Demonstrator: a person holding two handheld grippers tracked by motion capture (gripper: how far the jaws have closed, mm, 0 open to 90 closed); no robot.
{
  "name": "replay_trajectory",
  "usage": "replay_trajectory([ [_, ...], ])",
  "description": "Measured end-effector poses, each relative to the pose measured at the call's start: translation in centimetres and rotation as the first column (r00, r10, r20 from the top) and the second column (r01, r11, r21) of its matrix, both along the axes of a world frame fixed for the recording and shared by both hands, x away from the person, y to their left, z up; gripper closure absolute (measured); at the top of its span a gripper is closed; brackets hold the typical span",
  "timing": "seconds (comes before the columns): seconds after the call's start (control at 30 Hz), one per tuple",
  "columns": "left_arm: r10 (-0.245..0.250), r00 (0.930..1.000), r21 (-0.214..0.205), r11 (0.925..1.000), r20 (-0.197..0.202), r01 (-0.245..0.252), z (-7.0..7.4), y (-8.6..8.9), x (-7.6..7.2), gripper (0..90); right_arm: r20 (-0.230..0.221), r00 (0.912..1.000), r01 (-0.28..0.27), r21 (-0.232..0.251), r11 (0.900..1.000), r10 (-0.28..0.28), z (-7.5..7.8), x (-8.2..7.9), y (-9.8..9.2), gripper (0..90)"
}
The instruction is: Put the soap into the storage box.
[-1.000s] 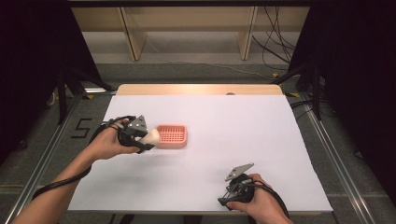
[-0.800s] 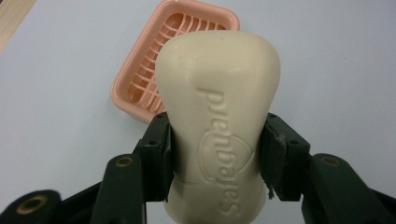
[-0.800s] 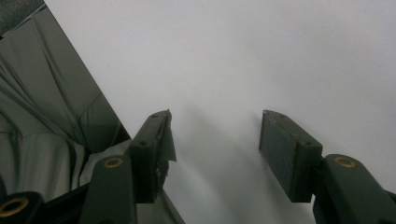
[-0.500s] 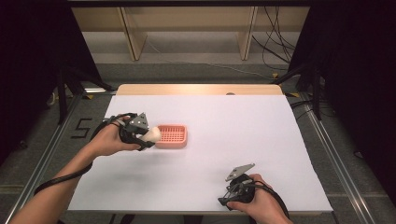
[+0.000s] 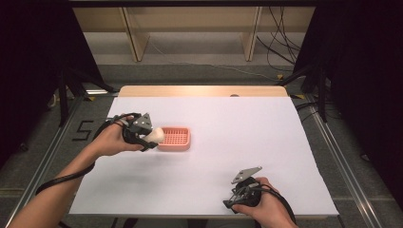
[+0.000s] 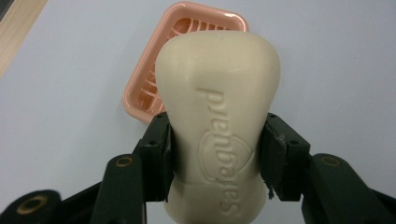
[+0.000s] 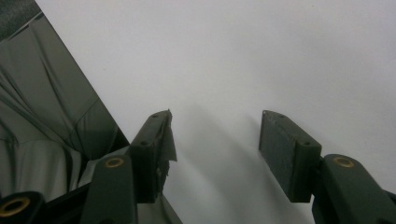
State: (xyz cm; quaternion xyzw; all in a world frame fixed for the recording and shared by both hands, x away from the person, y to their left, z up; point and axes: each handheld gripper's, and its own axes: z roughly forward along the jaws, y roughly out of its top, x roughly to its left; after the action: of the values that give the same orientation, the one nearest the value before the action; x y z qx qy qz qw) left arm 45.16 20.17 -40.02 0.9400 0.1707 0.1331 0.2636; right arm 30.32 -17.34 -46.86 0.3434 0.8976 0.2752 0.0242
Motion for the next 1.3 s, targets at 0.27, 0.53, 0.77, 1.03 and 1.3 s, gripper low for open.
replay_trajectory([
  [0.27, -0.011, 0.9999, 0.005, 0.9999, 0.012, 0.011, 0.5, -0.1, 0.4, 49.7, 0.024, 0.9991, -0.037, 0.009, 0.9993, 0.037, -0.2, 0.2, -0.2, 44.7],
  [0.53, -0.045, 0.9988, 0.037, 0.9984, 0.021, 0.044, 0.8, -0.4, 0.9, 49.7, -0.014, 0.9997, 0.021, 0.01, 0.9997, -0.02, 0.0, -0.3, -0.1, 44.6],
  [0.77, -0.069, 0.9969, 0.049, 0.9966, 0.037, 0.067, 0.8, -0.8, 1.3, 49.7, 0.033, 0.9988, -0.037, 0.015, 0.9992, 0.036, -0.2, 0.2, -0.4, 44.5],
  [1.03, -0.086, 0.9959, 0.06, 0.9947, 0.029, 0.084, 0.4, -1.6, 1.7, 49.7, 0.038, 0.9986, -0.038, 0.017, 0.9991, 0.037, -0.2, 0.2, -0.5, 44.6],
  [1.3, -0.1, 0.9942, 0.073, 0.9926, 0.039, 0.097, 0.5, -2.1, 2.3, 49.7, 0.036, 0.9986, -0.038, 0.015, 0.9992, 0.038, -0.2, 0.2, -0.6, 44.6],
])
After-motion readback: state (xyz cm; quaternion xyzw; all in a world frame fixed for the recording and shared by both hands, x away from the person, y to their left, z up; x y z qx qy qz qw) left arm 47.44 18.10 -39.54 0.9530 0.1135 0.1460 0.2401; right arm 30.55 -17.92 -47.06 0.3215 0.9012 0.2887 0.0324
